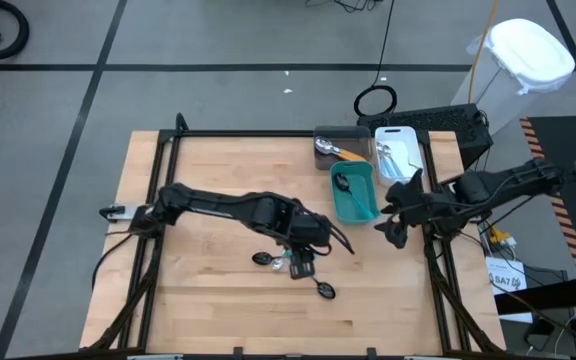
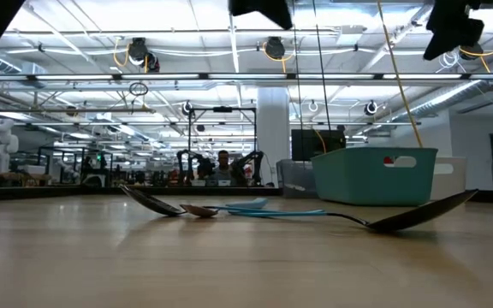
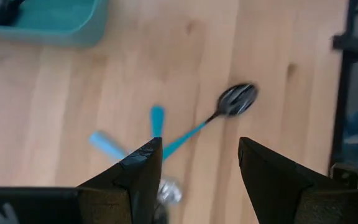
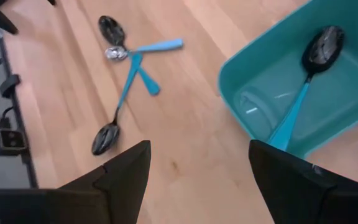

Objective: Sort silverware by color (type)
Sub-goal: Put the blue spoon into the green bin

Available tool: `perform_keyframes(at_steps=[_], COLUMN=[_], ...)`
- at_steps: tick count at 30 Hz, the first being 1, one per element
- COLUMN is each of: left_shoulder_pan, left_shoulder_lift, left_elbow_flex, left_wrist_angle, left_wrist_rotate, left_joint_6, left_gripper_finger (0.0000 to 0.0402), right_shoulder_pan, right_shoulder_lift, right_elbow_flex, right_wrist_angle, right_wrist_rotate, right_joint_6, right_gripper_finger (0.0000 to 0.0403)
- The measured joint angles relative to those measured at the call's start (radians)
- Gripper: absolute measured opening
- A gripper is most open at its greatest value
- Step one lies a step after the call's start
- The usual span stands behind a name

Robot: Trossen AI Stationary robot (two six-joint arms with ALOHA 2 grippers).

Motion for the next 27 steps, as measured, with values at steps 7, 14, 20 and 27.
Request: perform_keyframes(at_steps=[7,14,20,27], left_shoulder_pan=[-0.003,0.004,0.005,-0.017], left_shoulder_lift=[0.046,0.06,0.064,0.06], left_elbow_flex=[0.0,-0.051,-0.184,-0.231], left_wrist_angle=[0.13,0.122,0.132,0.152], left_wrist_rotate=[-0.014,-0.041,-0.027,-0.041], left_joint_6=[-0.048,-0.03,-0.018,-0.009], left_gripper_finger=[0.0209,0.0175,0.0136,0.0127], right_shoulder_pan=[0.054,0.109,0.119,0.119], right_shoulder_lift=[-0.023,-0.054,-0.068,-0.067], right_elbow_flex=[-0.001,-0.001,-0.001,-0.001], right_wrist_angle=[-0.059,-0.099,-0.107,-0.107], right_wrist_rotate=[0.027,0.069,0.085,0.088], right_joint_6=[0.016,0.046,0.078,0.088], right_gripper_finger=[0.0265,0.0265,0.0265,0.0265])
